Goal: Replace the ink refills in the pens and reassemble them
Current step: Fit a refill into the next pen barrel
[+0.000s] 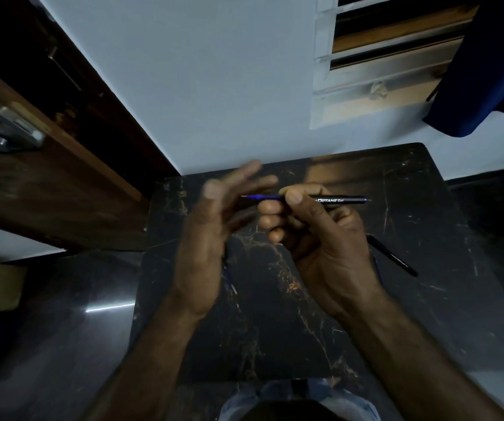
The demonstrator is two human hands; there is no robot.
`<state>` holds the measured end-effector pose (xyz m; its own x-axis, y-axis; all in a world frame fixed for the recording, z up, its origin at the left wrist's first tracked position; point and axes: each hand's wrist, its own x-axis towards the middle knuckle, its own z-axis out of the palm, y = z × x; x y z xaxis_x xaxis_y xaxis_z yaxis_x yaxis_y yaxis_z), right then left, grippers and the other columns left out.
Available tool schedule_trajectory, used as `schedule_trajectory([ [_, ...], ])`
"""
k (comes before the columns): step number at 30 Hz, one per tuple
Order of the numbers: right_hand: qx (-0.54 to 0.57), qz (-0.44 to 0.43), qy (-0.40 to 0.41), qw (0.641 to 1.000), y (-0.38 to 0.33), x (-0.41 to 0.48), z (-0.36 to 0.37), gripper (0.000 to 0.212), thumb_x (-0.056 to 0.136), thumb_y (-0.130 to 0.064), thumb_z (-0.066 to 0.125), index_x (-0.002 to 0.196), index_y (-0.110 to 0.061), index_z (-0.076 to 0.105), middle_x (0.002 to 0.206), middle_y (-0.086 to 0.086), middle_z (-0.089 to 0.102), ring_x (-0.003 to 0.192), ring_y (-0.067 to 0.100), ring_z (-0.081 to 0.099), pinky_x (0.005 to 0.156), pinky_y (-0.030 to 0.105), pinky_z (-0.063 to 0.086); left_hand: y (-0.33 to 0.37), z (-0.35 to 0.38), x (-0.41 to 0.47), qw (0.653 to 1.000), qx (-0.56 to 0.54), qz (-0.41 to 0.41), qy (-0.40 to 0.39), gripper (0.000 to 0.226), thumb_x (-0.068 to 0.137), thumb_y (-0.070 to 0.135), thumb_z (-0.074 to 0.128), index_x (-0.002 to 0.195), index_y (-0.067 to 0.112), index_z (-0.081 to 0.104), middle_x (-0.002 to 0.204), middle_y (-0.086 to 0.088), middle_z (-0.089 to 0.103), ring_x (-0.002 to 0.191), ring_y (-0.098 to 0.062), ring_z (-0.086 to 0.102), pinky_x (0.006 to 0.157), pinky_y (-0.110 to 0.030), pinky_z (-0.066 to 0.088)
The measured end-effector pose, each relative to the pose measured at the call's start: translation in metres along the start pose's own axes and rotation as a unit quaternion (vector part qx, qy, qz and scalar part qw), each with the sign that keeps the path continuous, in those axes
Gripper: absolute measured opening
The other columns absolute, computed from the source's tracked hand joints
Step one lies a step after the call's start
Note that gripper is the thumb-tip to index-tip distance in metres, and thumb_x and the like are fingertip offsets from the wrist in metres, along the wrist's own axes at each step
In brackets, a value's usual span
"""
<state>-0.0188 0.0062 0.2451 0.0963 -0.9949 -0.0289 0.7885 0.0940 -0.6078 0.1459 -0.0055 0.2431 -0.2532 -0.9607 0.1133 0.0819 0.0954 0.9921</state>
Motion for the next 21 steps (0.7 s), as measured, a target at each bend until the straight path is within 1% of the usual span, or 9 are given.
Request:
schedule_trajectory([
  [2, 0.02, 0.014, 0.017, 1.0, -0.006, 0.0, -0.004, 0.007, 0.093, -0.009, 0.062, 0.093, -0.004, 0.067, 0.083, 0.015, 0.077, 0.07, 0.02, 0.075, 0.058, 0.025, 0.058, -0.011, -0.032, -0.001, 0.995, 0.041, 0.013, 0.09, 0.057, 0.109, 0.055, 0.042, 0.143, 0.015, 0.064, 0.133, -0.013, 0.074, 0.125, -0.029, 0.069, 0.099, -0.042, 0.057],
  [4, 0.025, 0.017, 0.026, 0.999, -0.014, 0.0, -0.012, 0.017, 0.094, -0.008, 0.059, 0.085, -0.011, 0.073, 0.081, 0.013, 0.077, 0.069, 0.019, 0.074, 0.057, 0.024, 0.057, -0.04, -0.062, -0.003, 0.969, 0.161, 0.005, 0.188, 0.028, 0.109, 0.034, 0.058, 0.125, 0.018, 0.074, 0.113, -0.005, 0.08, 0.106, -0.016, 0.077, 0.086, -0.029, 0.062],
  [5, 0.023, 0.018, 0.027, 0.999, -0.018, -0.001, -0.016, 0.022, 0.094, -0.008, 0.058, 0.081, -0.014, 0.075, 0.081, 0.012, 0.076, 0.069, 0.019, 0.074, 0.057, 0.023, 0.057, -0.06, -0.072, -0.005, 0.947, 0.242, -0.022, 0.209, 0.016, 0.106, 0.024, 0.064, 0.118, 0.021, 0.076, 0.105, 0.001, 0.081, 0.098, -0.007, 0.076, 0.082, -0.025, 0.061],
  [7, 0.019, 0.018, 0.027, 0.999, -0.025, -0.002, -0.023, 0.023, 0.093, -0.011, 0.059, 0.079, -0.017, 0.076, 0.081, 0.01, 0.076, 0.069, 0.018, 0.073, 0.058, 0.023, 0.056, -0.11, -0.086, -0.01, 0.9, 0.365, -0.121, 0.204, 0.016, 0.1, 0.012, 0.073, 0.111, 0.023, 0.076, 0.1, 0.007, 0.078, 0.091, -0.002, 0.073, 0.085, -0.025, 0.06],
  [8, 0.014, 0.019, 0.027, 0.999, -0.027, -0.004, -0.026, 0.02, 0.092, -0.012, 0.061, 0.08, -0.017, 0.076, 0.081, 0.009, 0.076, 0.07, 0.017, 0.073, 0.058, 0.023, 0.056, -0.135, -0.091, -0.014, 0.882, 0.392, -0.179, 0.188, 0.018, 0.097, 0.011, 0.077, 0.113, 0.02, 0.077, 0.1, 0.005, 0.078, 0.092, -0.007, 0.073, 0.083, -0.021, 0.058],
  [10, 0.001, 0.018, 0.033, 0.999, -0.031, -0.006, -0.033, 0.013, 0.09, -0.015, 0.064, 0.083, -0.015, 0.076, 0.082, 0.01, 0.075, 0.07, 0.018, 0.073, 0.058, 0.023, 0.056, -0.176, -0.1, -0.02, 0.852, 0.447, -0.235, 0.139, 0.027, 0.093, 0.014, 0.081, 0.119, 0.013, 0.075, 0.102, -0.001, 0.079, 0.094, -0.018, 0.074, 0.075, -0.016, 0.049],
  [13, -0.017, 0.013, 0.048, 0.999, -0.036, -0.012, -0.047, 0.009, 0.091, -0.013, 0.063, 0.09, -0.009, 0.07, 0.082, 0.011, 0.075, 0.07, 0.019, 0.073, 0.058, 0.024, 0.056, -0.215, -0.111, -0.025, 0.843, 0.455, -0.262, 0.115, 0.039, 0.087, 0.016, 0.087, 0.122, 0.011, 0.071, 0.095, -0.001, 0.077, 0.087, -0.019, 0.073, 0.071, -0.022, 0.047],
  [17, -0.039, 0.017, 0.077, 0.996, -0.042, -0.019, -0.057, 0.008, 0.088, -0.015, 0.064, 0.091, -0.008, 0.067, 0.08, 0.01, 0.075, 0.068, 0.018, 0.072, 0.055, 0.023, 0.056, -0.243, -0.115, -0.027, 0.823, 0.478, -0.286, 0.109, 0.026, 0.087, 0.021, 0.088, 0.107, 0.016, 0.073, 0.09, -0.001, 0.077, 0.086, -0.023, 0.075, 0.067, -0.026, 0.047],
  [21, -0.063, 0.019, 0.093, 0.993, -0.044, -0.019, -0.057, 0.009, 0.082, -0.019, 0.068, 0.082, -0.015, 0.076, 0.076, 0.01, 0.075, 0.064, 0.017, 0.072, 0.053, 0.022, 0.055, -0.254, -0.119, -0.023, 0.812, 0.482, -0.309, 0.112, 0.025, 0.093, 0.031, 0.082, 0.112, 0.016, 0.074, 0.099, 0.003, 0.078, 0.082, -0.011, 0.068, 0.071, -0.026, 0.046],
])
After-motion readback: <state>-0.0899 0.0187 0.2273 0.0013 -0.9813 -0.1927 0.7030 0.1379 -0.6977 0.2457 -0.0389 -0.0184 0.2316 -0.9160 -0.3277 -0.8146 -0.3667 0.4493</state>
